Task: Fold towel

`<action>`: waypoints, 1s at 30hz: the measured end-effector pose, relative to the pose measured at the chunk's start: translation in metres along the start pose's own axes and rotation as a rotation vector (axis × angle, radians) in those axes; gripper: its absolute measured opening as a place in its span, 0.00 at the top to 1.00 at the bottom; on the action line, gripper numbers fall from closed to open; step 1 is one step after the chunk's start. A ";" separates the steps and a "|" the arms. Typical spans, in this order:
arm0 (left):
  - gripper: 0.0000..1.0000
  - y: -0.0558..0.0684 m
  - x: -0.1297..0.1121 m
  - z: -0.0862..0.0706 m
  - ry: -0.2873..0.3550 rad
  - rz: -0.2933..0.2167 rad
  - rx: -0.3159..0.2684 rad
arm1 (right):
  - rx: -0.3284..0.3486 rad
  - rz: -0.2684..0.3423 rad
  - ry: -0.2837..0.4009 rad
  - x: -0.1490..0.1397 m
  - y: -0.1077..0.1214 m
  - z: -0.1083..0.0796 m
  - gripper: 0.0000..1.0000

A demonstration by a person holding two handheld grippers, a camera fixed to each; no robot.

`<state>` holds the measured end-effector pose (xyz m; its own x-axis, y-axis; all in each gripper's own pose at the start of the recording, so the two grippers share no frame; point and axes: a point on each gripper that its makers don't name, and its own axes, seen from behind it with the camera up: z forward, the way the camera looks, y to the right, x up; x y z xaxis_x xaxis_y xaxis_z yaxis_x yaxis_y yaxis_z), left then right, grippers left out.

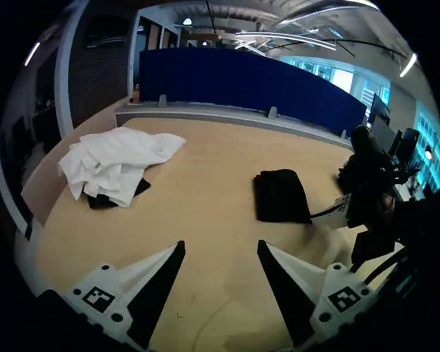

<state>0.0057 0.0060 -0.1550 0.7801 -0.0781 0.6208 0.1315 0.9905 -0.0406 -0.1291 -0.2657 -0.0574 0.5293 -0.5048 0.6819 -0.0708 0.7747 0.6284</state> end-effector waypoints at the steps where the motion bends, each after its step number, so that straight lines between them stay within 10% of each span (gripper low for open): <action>1: 0.09 0.000 0.000 0.000 0.000 0.000 0.000 | 0.003 0.004 0.000 0.000 0.000 0.000 0.93; 12: 0.09 0.001 0.002 -0.001 0.001 0.004 0.000 | 0.010 0.002 0.061 0.028 0.005 -0.018 0.94; 30: 0.09 0.009 0.024 -0.007 0.043 0.014 -0.009 | 0.005 -0.077 0.298 0.164 0.021 -0.120 0.95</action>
<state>0.0294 0.0123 -0.1459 0.8074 -0.0689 0.5859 0.1257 0.9904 -0.0568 0.0578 -0.2866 0.0222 0.7579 -0.4277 0.4927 -0.0244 0.7361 0.6765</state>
